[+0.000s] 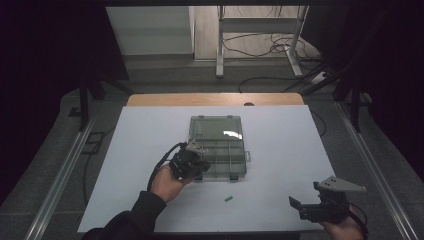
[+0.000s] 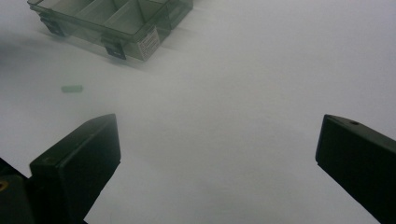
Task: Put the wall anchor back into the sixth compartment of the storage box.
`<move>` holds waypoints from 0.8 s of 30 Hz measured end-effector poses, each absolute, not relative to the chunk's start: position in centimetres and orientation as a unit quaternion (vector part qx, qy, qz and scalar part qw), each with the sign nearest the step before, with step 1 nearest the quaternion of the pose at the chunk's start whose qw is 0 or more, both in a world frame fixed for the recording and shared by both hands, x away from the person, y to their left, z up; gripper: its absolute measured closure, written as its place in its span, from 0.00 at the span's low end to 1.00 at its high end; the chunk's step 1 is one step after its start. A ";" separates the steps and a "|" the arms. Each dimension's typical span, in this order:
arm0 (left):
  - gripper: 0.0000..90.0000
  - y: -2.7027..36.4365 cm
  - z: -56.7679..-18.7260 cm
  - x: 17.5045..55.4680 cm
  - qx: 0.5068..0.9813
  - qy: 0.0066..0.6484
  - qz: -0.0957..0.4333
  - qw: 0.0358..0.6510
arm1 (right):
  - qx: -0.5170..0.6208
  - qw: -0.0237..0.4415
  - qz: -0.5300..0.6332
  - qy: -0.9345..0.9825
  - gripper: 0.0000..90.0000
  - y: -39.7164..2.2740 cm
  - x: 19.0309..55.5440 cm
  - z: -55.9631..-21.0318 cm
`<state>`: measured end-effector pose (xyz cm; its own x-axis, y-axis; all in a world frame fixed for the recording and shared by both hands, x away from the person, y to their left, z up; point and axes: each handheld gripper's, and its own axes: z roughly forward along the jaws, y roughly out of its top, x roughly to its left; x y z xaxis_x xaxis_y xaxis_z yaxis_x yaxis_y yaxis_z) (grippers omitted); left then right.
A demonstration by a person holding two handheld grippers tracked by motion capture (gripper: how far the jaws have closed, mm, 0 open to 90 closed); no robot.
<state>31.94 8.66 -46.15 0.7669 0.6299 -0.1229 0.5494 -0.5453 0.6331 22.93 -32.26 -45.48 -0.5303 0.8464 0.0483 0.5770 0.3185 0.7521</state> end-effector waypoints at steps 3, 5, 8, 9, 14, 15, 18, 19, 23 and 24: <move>0.94 9.3 -46.1 32.2 0.874 0.345 0.063 0.336 | 0.449 0.180 0.372 0.792 0.00 -32.2 22.9 -45.5; 0.94 9.7 -46.1 32.3 0.872 0.351 0.066 0.334 | 0.450 0.180 0.372 0.792 0.00 -32.2 22.9 -45.5; 0.94 10.2 -46.2 32.5 0.870 0.359 0.068 0.331 | 0.450 0.181 0.372 0.792 0.00 -32.2 22.9 -45.5; 0.94 10.3 -46.2 32.6 0.870 0.360 0.071 0.329 | 0.449 0.181 0.372 0.792 0.00 -32.2 22.9 -45.5; 0.94 10.8 -46.6 32.9 0.867 0.373 0.077 0.321 | 0.449 0.180 0.372 0.792 0.00 -32.2 22.9 -45.5; 0.94 10.9 -46.7 33.0 0.867 0.375 0.077 0.319 | 0.449 0.180 0.371 0.792 0.00 -32.2 22.9 -45.5; 0.93 11.1 -47.0 33.2 0.866 0.379 0.078 0.318 | 0.450 0.180 0.371 0.792 0.00 -32.2 22.9 -45.5; 0.93 11.1 -47.2 33.2 0.865 0.380 0.080 0.318 | 0.450 0.180 0.371 0.792 0.00 -32.2 22.9 -45.5; 0.93 11.3 -47.8 33.6 0.865 0.383 0.082 0.313 | 0.450 0.180 0.371 0.792 0.00 -32.2 22.9 -45.5; 0.93 11.3 -48.0 33.7 0.863 0.386 0.082 0.314 | 0.450 0.180 0.371 0.792 0.00 -32.2 22.9 -45.5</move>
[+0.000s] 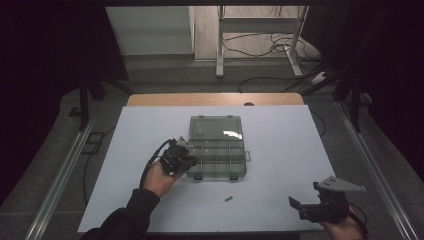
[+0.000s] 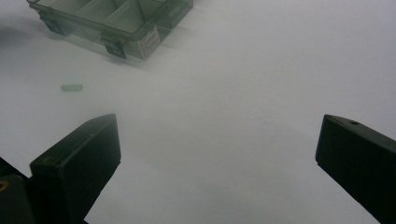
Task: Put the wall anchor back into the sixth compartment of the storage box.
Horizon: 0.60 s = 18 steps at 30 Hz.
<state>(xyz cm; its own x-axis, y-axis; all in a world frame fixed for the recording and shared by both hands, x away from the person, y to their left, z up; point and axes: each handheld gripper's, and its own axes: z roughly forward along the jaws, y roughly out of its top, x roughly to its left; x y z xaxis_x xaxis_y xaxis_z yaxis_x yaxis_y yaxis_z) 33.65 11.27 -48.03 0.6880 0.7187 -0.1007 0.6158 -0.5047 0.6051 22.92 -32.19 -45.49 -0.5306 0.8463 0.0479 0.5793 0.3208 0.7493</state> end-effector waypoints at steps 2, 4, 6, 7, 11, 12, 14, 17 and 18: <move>0.92 11.3 -48.3 33.8 0.864 0.389 0.086 0.309 | 0.450 0.180 0.370 0.793 0.00 -32.2 22.9 -45.5; 0.88 11.4 -48.5 34.0 0.862 0.394 0.087 0.308 | 0.450 0.180 0.370 0.793 0.00 -32.2 22.9 -45.5; 0.86 11.5 -48.5 34.0 0.858 0.399 0.086 0.312 | 0.450 0.180 0.371 0.792 0.00 -32.2 22.9 -45.5; 0.86 11.5 -48.5 34.0 0.857 0.399 0.086 0.314 | 0.450 0.181 0.371 0.792 0.00 -32.2 22.9 -45.5; 0.83 11.6 -48.1 33.9 0.856 0.396 0.087 0.321 | 0.450 0.181 0.371 0.792 0.00 -32.2 22.9 -45.5; 0.81 11.6 -48.0 33.9 0.853 0.399 0.087 0.325 | 0.450 0.182 0.371 0.792 0.00 -32.2 22.9 -45.5; 0.76 11.5 -47.8 33.8 0.852 0.398 0.086 0.329 | 0.450 0.182 0.371 0.792 0.00 -32.2 22.9 -45.5; 0.69 11.3 -47.5 33.6 0.852 0.393 0.082 0.338 | 0.450 0.182 0.371 0.792 0.00 -32.2 22.9 -45.5; 0.68 11.2 -47.4 33.5 0.852 0.388 0.080 0.341 | 0.450 0.182 0.371 0.792 0.00 -32.2 22.9 -45.5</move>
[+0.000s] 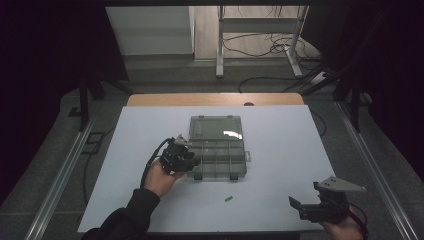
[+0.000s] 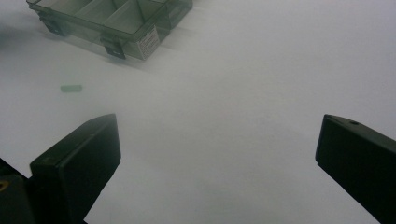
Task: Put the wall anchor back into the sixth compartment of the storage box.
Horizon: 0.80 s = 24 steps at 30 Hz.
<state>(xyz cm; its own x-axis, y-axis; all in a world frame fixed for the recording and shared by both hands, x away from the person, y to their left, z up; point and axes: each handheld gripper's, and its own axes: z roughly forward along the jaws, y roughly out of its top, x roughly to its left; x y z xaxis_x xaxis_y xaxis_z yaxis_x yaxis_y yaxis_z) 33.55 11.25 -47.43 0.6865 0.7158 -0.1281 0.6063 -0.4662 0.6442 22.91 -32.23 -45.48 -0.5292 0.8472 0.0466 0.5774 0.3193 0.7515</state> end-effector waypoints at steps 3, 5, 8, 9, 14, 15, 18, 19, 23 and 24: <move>0.65 10.8 -47.3 33.2 0.856 0.379 0.079 0.344 | 0.450 0.182 0.371 0.792 0.00 -32.2 22.9 -45.5; 0.60 10.5 -47.2 33.0 0.856 0.376 0.075 0.347 | 0.450 0.182 0.371 0.792 0.00 -32.2 22.9 -45.5; 0.53 10.0 -47.1 32.7 0.856 0.372 0.073 0.350 | 0.450 0.182 0.371 0.792 0.00 -32.2 22.9 -45.5; 0.51 9.9 -47.1 32.6 0.856 0.370 0.073 0.353 | 0.450 0.182 0.372 0.792 0.00 -32.2 22.9 -45.5; 0.41 9.4 -46.9 32.1 0.856 0.357 0.069 0.366 | 0.450 0.182 0.372 0.792 0.00 -32.2 22.9 -45.5; 0.39 9.2 -46.9 32.0 0.858 0.355 0.067 0.365 | 0.450 0.182 0.372 0.791 0.00 -32.2 22.9 -45.5; 0.33 8.7 -46.9 31.7 0.860 0.349 0.063 0.366 | 0.450 0.182 0.372 0.792 0.00 -32.2 22.9 -45.5; 0.30 8.6 -46.9 31.6 0.861 0.348 0.060 0.367 | 0.450 0.181 0.372 0.792 0.00 -32.2 22.9 -45.5; 0.20 7.9 -46.9 31.2 0.862 0.341 0.047 0.373 | 0.450 0.181 0.372 0.792 0.00 -32.2 22.9 -45.5; 0.18 7.7 -46.9 31.1 0.863 0.338 0.044 0.373 | 0.450 0.181 0.372 0.792 0.00 -32.2 22.9 -45.5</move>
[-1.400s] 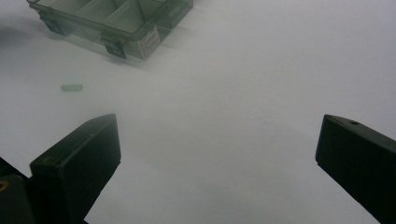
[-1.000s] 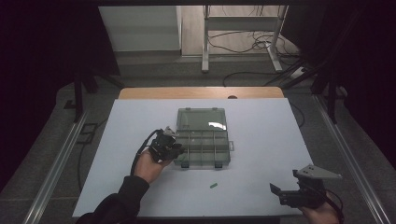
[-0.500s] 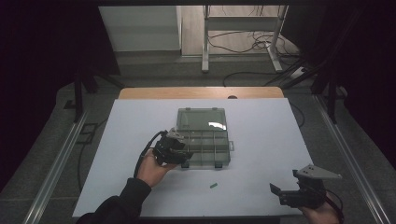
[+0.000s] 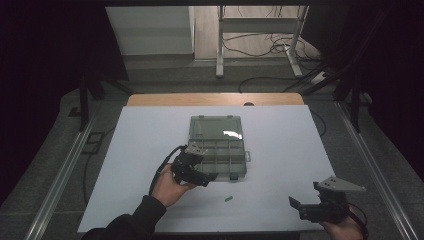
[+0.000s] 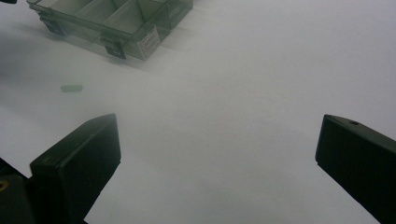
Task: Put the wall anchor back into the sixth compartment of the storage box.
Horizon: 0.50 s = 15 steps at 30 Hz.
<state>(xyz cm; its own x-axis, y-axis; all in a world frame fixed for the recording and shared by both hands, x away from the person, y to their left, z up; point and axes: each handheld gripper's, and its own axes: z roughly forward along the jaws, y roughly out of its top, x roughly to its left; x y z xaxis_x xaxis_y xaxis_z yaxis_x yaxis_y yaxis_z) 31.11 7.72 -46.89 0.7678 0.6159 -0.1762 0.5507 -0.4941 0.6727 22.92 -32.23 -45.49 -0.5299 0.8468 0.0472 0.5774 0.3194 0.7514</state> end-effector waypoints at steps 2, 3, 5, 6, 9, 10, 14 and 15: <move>0.14 7.4 -46.9 30.9 0.864 0.335 0.040 0.374 | 0.450 0.181 0.372 0.792 0.00 -32.2 22.9 -45.5; 0.13 7.3 -46.9 30.8 0.864 0.334 0.037 0.375 | 0.450 0.181 0.372 0.792 0.00 -32.2 22.9 -45.5; 0.11 7.0 -47.0 30.7 0.866 0.329 0.031 0.376 | 0.450 0.181 0.372 0.792 0.00 -32.2 22.9 -45.5; 0.11 6.9 -47.1 30.6 0.866 0.327 0.031 0.376 | 0.450 0.181 0.372 0.792 0.00 -32.2 22.9 -45.5; 0.09 6.4 -47.4 30.3 0.876 0.313 0.031 0.366 | 0.450 0.181 0.371 0.792 0.00 -32.2 22.9 -45.5; 0.08 6.2 -47.5 30.2 0.879 0.308 0.033 0.362 | 0.450 0.181 0.371 0.792 0.00 -32.2 22.9 -45.5; 0.04 5.5 -47.8 29.8 0.886 0.297 0.028 0.356 | 0.450 0.181 0.371 0.792 0.00 -32.2 22.9 -45.5; 0.04 5.3 -47.9 29.8 0.887 0.294 0.027 0.356 | 0.450 0.181 0.371 0.792 0.00 -32.2 22.9 -45.5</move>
